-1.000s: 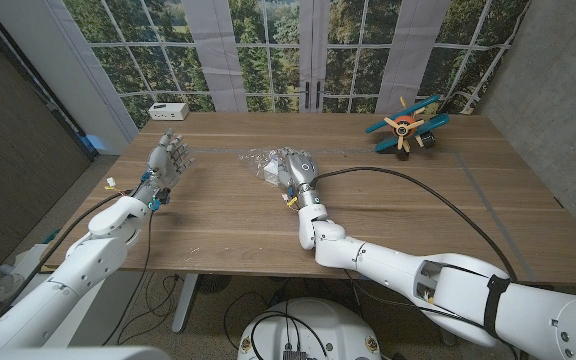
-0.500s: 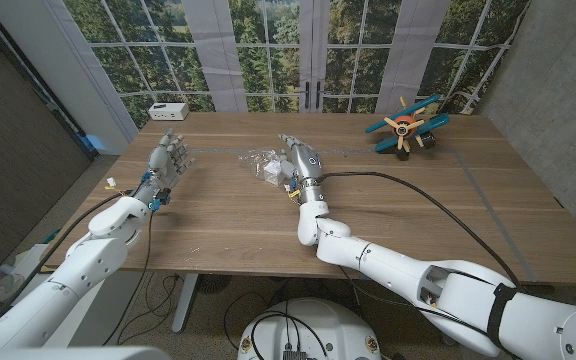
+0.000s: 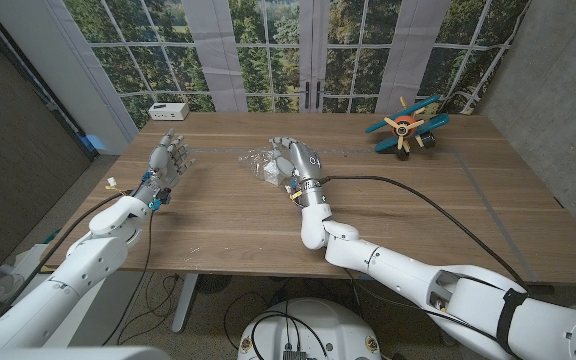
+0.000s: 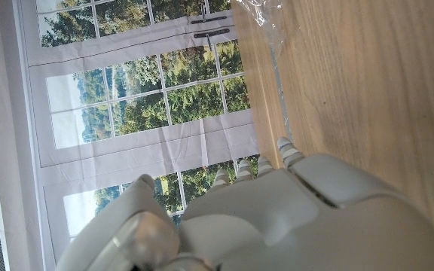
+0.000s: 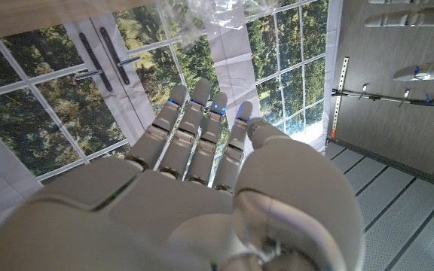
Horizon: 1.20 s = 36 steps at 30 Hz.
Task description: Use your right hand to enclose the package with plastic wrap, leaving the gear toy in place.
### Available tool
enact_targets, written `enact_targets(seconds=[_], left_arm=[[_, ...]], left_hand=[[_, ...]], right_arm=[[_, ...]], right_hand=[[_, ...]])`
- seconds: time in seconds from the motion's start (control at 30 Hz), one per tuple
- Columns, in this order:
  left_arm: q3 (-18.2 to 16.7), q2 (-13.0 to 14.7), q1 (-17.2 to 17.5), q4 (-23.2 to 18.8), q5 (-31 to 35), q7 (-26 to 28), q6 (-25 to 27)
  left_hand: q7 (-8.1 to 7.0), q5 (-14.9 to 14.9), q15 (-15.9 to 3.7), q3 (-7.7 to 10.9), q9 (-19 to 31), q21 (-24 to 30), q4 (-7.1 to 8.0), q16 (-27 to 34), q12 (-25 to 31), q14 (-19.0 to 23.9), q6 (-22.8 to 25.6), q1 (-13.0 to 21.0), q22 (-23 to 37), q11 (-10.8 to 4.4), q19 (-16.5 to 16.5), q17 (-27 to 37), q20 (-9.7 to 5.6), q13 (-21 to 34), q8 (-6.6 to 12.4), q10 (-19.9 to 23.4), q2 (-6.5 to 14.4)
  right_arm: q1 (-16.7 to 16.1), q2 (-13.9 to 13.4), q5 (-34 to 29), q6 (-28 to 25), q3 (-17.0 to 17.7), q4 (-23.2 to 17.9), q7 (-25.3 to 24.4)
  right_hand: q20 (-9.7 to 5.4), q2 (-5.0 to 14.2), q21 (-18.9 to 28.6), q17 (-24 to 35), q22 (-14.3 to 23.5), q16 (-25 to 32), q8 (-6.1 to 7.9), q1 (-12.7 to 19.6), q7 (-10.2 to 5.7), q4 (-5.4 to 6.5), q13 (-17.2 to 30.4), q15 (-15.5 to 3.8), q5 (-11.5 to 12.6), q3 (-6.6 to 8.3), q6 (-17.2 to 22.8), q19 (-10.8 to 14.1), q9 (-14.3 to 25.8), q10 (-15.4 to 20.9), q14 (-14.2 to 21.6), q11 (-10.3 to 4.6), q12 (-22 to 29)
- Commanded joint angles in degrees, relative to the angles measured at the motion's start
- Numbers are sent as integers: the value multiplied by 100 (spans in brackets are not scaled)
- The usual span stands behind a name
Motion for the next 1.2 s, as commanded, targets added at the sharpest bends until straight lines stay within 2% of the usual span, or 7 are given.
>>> enact_targets(seconds=[0.03,0.13,0.47,0.6,0.83,1.03,1.2], left_arm=[[4,-15,-15,3,-52,-21,39],[-18,-14,18,-28,-62,19,40],[-17,-14,24,-41,-53,-8,16],[-20,-20,28,-50,-47,-11,-6],[-7,-30,-2,-42,-30,-11,-17],[12,-34,-33,-30,-29,-21,2],[22,-24,-43,-31,-17,-10,18]], left_hand=[[-21,-9,38,29,23,6,-31,25,-7,-328,-363,79,21,27,1,16,30,26,0,-468,24],[-25,-11,37,34,23,6,-33,24,-7,-328,-366,84,21,25,1,16,30,26,-1,-469,30],[-25,-16,22,53,23,10,-41,24,-9,-320,-379,103,20,30,12,16,27,26,-3,-475,49],[-30,-19,7,59,23,9,-44,23,-7,-321,-387,110,20,31,13,15,24,26,-4,-470,53],[-34,-24,-11,65,23,15,-50,22,-7,-319,-389,118,20,37,26,15,22,26,-3,-470,54],[-34,-28,-19,69,23,15,-53,21,-9,-321,-394,123,20,43,29,15,19,26,-4,-476,51],[-37,-32,-27,71,23,15,-56,21,-9,-320,-394,127,20,37,30,15,13,26,-3,-474,49]], right_arm=[[117,-319,-48,1087,-25,51,849],[132,-397,-125,1089,-30,-23,1113],[70,-538,-235,517,90,-430,1870],[18,-547,-258,227,151,-527,1970],[-16,-528,-364,-51,170,-554,1886],[-12,-548,-340,-358,152,-653,2183],[23,-570,-302,-527,126,-690,2415]], right_hand=[[233,-163,25,-198,-1,-158,-86,-891,209,365,-104,-150,19,-354,193,-117,-12,53,-13,210,-153],[280,-190,30,-294,-9,-195,-87,-1257,328,385,-154,-59,47,-507,340,-114,-25,195,61,327,-173],[327,-105,-37,-459,-16,-447,-159,-1834,399,406,-246,71,94,-681,427,-292,-46,129,-284,321,-334],[329,-80,-76,-533,-18,-553,-171,-2192,555,404,-284,192,123,-781,541,-391,-49,235,-423,497,-364],[391,-52,-63,-564,-19,-528,-205,-2356,587,394,-294,223,142,-804,522,-355,-46,269,-305,538,-385],[419,-34,-39,-594,-22,-480,-197,-2455,585,378,-301,236,156,-797,584,-288,-45,383,-131,556,-368],[442,-30,-43,-629,-26,-492,-190,-2564,663,363,-309,406,169,-785,658,-288,-45,361,-96,674,-412]])
